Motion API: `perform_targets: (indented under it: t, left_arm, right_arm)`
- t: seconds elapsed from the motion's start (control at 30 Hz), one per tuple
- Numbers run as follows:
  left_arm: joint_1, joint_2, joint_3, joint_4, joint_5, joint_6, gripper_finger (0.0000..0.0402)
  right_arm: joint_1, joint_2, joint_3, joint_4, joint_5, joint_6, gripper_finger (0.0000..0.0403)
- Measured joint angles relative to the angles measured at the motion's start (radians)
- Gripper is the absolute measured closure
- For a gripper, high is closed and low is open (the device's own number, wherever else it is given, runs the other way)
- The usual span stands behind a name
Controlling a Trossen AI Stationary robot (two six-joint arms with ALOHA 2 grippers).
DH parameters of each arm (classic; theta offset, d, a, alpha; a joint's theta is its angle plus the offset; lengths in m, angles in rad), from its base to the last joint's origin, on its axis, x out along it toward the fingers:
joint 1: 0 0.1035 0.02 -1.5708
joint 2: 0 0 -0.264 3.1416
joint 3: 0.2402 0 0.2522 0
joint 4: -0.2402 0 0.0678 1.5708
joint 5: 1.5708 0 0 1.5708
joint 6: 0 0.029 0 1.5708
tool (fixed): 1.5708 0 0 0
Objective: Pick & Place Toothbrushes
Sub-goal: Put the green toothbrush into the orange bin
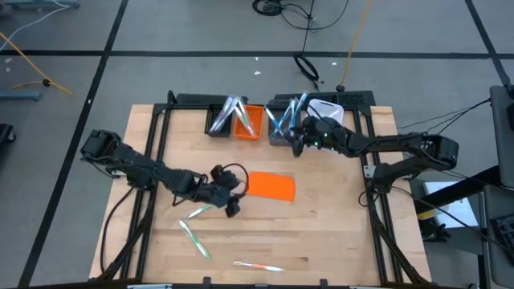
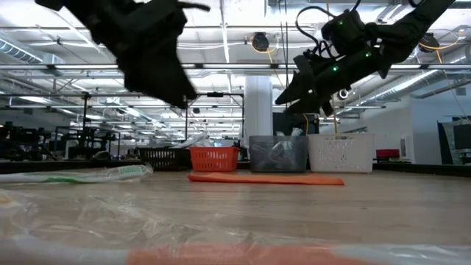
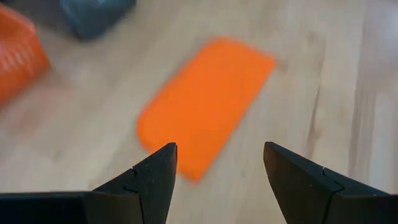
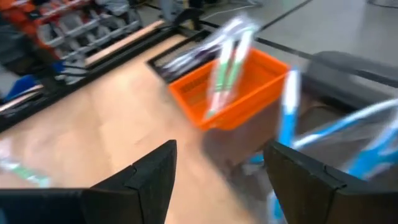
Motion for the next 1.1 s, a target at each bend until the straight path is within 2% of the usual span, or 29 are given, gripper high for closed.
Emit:
perform_targets:
  t: [0.17, 0.47, 0.77, 1.1]
  left_arm:
    - [-0.029, 0.0, 0.0, -0.173, 0.081, -0.109, 0.0163]
    - [-0.064, 0.0, 0.0, -0.409, 0.085, -0.293, 0.0163]
    - [-0.093, 0.044, 0.0, -0.463, 0.118, -0.325, 0.0163]
    - [-0.102, 0.171, 0.001, -0.46, 0.157, -0.351, 0.0163]
  right_arm:
    - [0.088, 0.0, -0.019, 0.06, 0.0, 0.003, 0.0176]
    - [0.279, 0.0, -0.032, 0.166, 0.0, 0.011, 0.0177]
    - [0.436, 0.0, -0.033, 0.245, 0.004, -0.018, 0.0177]
    - [0.525, 0.0, -0.033, 0.292, 0.008, -0.054, 0.0177]
